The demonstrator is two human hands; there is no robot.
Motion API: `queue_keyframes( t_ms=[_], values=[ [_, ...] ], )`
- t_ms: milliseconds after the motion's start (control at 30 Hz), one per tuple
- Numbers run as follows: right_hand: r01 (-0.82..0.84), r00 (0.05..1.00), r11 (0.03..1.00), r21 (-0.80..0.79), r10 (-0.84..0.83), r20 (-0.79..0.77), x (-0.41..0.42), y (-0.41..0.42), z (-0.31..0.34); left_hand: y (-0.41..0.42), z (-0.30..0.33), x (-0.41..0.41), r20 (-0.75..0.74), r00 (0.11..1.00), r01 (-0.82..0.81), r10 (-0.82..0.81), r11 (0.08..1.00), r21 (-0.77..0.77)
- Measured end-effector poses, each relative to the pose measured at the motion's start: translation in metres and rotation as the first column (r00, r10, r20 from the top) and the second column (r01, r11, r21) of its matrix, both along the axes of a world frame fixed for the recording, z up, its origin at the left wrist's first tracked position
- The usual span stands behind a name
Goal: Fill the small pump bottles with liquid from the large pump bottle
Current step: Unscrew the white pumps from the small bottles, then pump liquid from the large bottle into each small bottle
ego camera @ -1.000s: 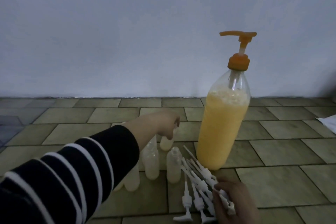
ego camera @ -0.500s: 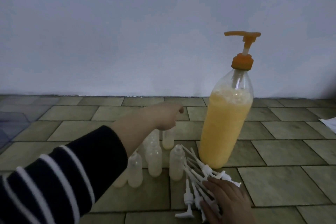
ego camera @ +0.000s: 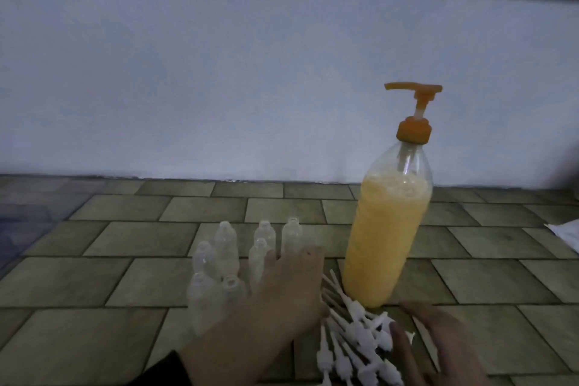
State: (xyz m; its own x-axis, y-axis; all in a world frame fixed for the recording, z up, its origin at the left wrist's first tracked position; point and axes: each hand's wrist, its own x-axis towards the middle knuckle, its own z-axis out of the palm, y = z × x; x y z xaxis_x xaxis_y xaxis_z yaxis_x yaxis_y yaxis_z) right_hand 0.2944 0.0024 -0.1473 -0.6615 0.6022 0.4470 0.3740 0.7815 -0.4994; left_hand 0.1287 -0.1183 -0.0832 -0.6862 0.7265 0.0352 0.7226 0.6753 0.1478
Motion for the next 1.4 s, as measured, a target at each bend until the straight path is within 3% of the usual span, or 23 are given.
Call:
queue_keyframes(
  t_ms=[67,100,267,400,567,667,800,933,1067,1233,1400],
  values=[
    [0.003,0.938,0.997,0.074,0.023,-0.345,-0.014,0.002,0.045,0.0,-0.002,-0.001,-0.065,0.998,0.017,-0.02,0.999,-0.041],
    [-0.069,0.891,0.987,0.147,0.127,-0.436,-0.02,0.008,0.071,0.0,-0.002,-0.001,-0.071,0.997,0.026,-0.03,0.998,-0.06],
    [-0.023,0.78,0.961,0.275,0.189,-0.596,-0.054,0.025,0.181,0.002,0.0,-0.003,-0.039,0.997,0.058,-0.064,0.989,-0.139],
    [-0.071,0.872,0.955,0.29,0.2,-0.446,-0.085,0.039,0.245,-0.002,0.016,-0.001,0.014,1.0,0.022,-0.021,0.998,-0.056],
    [-0.169,0.985,0.982,0.082,0.172,-0.026,-0.121,0.037,0.277,-0.025,0.071,-0.002,0.151,0.988,-0.027,-0.019,0.954,0.298],
    [-0.15,0.979,0.981,0.125,0.13,0.157,-0.137,0.039,0.268,-0.036,0.092,-0.01,0.233,0.972,-0.102,-0.027,0.847,0.522],
    [-0.194,0.974,0.949,0.247,0.157,0.163,-0.138,0.047,0.256,-0.037,0.1,-0.025,0.409,0.902,-0.252,-0.137,0.601,0.759],
    [-0.4,0.914,0.897,0.187,0.376,0.148,-0.129,0.062,0.252,-0.021,0.099,-0.031,0.536,0.789,-0.402,-0.301,0.407,0.82],
    [-0.383,0.924,0.785,0.487,0.326,0.202,-0.118,0.073,0.246,-0.001,0.106,-0.031,0.536,0.712,-0.439,-0.454,0.307,0.844],
    [-0.281,0.954,0.801,0.529,0.291,0.067,-0.109,0.07,0.226,0.02,0.113,-0.029,0.381,0.828,-0.235,-0.411,0.364,0.901],
    [-0.294,0.954,0.847,0.443,0.29,0.08,-0.103,0.074,0.222,0.031,0.111,-0.027,0.294,0.88,-0.046,-0.373,0.549,0.834]
  ],
)
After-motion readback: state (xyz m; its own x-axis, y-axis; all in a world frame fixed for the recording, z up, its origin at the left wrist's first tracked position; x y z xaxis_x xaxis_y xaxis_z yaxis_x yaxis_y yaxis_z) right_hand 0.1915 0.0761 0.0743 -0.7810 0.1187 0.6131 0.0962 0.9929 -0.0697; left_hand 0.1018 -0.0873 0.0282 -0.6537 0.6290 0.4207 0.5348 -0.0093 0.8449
